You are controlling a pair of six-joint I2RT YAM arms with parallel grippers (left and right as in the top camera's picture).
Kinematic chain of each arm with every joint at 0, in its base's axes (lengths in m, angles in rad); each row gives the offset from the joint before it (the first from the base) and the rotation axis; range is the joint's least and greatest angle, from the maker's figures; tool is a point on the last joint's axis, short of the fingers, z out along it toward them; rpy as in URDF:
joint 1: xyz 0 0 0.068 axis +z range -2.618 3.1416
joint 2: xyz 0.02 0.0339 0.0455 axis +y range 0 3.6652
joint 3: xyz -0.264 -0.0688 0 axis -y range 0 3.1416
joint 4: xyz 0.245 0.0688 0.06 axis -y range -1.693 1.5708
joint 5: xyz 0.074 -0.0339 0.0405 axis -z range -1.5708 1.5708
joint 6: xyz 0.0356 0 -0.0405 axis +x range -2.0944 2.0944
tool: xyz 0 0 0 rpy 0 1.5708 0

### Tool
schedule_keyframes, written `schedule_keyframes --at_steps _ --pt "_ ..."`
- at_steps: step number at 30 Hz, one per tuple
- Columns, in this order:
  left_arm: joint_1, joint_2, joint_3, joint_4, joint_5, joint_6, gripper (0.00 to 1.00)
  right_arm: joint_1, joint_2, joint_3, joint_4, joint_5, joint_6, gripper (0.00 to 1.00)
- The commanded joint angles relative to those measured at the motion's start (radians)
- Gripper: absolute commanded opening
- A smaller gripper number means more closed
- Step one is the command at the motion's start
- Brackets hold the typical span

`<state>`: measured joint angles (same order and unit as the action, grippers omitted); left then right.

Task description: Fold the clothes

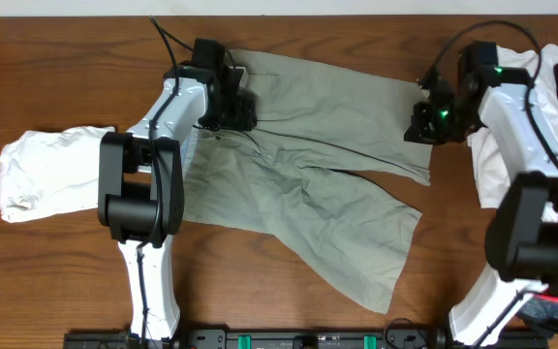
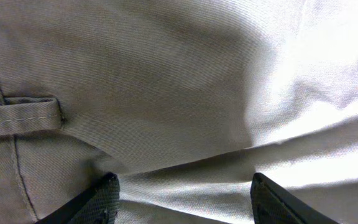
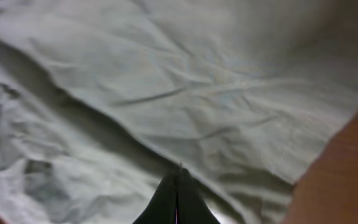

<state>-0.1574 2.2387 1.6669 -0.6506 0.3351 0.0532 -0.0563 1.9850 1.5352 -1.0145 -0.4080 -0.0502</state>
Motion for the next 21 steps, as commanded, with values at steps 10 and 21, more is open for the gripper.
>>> schedule_keyframes --at_steps 10,21 --pt "0.015 0.066 -0.027 -0.036 -0.030 0.002 0.98 0.024 0.219 0.002 0.181 0.057 0.039 0.01" --pt "0.023 -0.114 -0.026 -0.112 -0.033 0.001 0.98 0.028 0.322 0.002 0.459 0.146 0.104 0.09"
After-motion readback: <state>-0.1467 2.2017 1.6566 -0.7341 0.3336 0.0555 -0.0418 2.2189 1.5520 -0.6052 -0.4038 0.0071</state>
